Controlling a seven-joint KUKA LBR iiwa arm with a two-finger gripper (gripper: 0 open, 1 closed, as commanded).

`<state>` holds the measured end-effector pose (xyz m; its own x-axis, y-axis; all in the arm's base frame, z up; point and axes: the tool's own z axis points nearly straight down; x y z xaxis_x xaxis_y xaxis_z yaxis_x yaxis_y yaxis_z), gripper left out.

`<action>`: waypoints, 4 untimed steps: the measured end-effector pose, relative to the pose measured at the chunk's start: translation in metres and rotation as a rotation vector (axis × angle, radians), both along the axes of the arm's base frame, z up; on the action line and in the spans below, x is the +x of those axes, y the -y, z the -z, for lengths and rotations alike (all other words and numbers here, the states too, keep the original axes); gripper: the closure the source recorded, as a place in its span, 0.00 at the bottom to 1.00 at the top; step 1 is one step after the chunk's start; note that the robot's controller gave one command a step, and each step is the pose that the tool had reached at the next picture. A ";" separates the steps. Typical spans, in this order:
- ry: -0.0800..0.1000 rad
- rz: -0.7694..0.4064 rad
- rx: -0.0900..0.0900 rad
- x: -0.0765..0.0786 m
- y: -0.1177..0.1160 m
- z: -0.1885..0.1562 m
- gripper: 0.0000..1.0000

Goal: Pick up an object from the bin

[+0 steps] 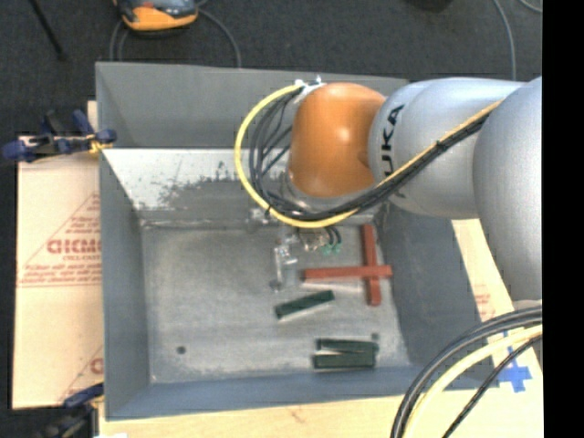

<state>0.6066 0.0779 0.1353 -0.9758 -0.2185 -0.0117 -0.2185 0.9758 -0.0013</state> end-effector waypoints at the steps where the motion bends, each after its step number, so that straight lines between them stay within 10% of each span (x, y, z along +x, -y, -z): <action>1: -0.005 -0.304 -0.005 0.027 0.077 0.034 0.00; 2: -0.010 -0.143 -0.001 -0.013 0.085 -0.004 0.00; 3: -0.004 -0.111 -0.002 -0.004 0.123 0.060 0.00; 4: 0.000 -0.323 -0.006 -0.033 0.083 0.060 1.00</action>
Offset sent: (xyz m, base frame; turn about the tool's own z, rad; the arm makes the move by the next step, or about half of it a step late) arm -0.0140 -0.0852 0.0054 -0.1437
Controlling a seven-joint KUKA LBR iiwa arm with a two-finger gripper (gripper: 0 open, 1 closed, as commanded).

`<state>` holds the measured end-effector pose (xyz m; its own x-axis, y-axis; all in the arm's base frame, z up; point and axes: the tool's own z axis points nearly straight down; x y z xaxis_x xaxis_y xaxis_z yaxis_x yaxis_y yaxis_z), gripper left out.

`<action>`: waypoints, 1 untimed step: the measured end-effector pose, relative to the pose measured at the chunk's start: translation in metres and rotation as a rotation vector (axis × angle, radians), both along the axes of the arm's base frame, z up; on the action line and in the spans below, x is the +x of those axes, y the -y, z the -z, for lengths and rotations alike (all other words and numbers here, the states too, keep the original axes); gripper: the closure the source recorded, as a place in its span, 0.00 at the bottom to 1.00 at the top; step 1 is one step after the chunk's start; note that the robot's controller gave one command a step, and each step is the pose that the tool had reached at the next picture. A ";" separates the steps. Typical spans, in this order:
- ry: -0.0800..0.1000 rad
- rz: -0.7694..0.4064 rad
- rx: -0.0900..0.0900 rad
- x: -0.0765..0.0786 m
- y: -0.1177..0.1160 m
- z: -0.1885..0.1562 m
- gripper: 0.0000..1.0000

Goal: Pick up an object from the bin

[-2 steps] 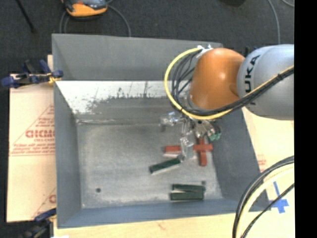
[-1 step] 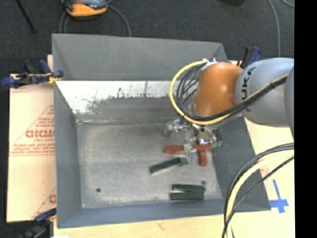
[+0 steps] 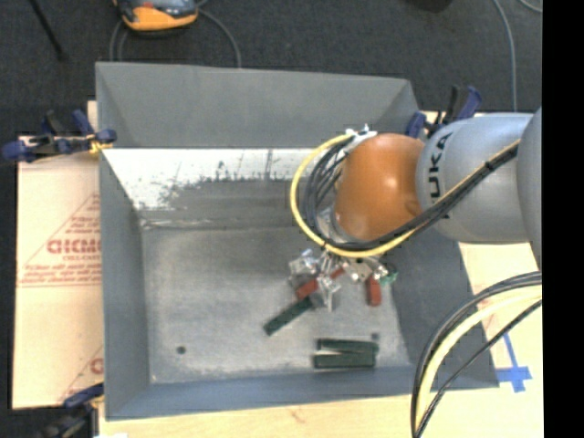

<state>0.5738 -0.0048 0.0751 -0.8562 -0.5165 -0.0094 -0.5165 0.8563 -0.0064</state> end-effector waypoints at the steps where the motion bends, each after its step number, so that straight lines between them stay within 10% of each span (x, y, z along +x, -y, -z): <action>1: 0.000 0.000 0.000 0.000 0.000 0.000 1.00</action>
Offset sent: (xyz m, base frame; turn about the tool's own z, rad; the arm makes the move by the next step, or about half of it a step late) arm 0.0000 0.0000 0.0353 0.0000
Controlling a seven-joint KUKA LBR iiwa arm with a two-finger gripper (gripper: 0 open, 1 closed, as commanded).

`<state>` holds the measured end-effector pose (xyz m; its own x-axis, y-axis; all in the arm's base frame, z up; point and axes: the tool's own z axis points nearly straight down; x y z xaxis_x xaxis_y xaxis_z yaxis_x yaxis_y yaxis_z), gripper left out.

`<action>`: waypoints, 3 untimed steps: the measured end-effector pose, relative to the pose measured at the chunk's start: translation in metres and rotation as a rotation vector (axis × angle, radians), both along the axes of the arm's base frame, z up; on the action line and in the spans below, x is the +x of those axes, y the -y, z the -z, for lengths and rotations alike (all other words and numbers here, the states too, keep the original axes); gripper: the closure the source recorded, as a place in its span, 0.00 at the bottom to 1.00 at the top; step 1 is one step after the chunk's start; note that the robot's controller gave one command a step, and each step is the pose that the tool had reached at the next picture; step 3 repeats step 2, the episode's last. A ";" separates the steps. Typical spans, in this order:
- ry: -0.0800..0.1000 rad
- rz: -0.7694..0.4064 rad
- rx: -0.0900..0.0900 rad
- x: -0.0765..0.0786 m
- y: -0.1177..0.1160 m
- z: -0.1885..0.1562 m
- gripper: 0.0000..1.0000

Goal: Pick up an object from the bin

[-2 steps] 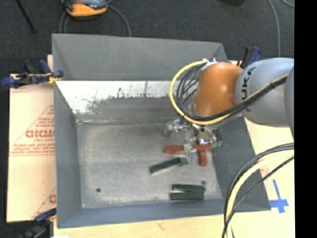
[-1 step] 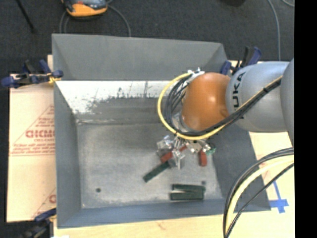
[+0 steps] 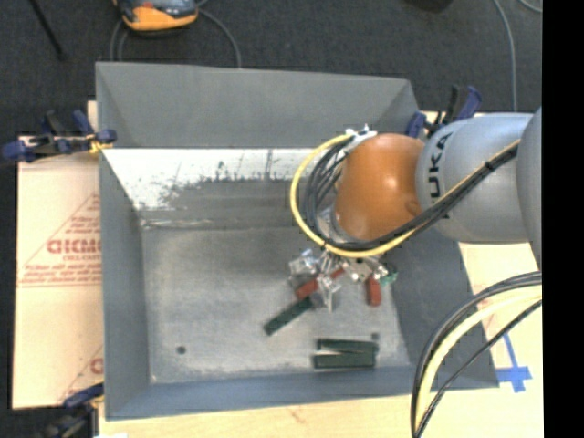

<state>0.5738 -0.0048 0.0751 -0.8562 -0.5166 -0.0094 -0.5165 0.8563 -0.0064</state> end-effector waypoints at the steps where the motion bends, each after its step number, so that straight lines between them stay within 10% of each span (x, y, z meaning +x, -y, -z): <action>1: -0.002 0.001 0.001 -0.001 0.000 -0.004 1.00; 3: -0.011 0.001 0.001 -0.002 0.000 -0.018 1.00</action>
Offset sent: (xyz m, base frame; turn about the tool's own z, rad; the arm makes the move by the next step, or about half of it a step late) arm -0.0001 -0.0001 0.0631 0.0000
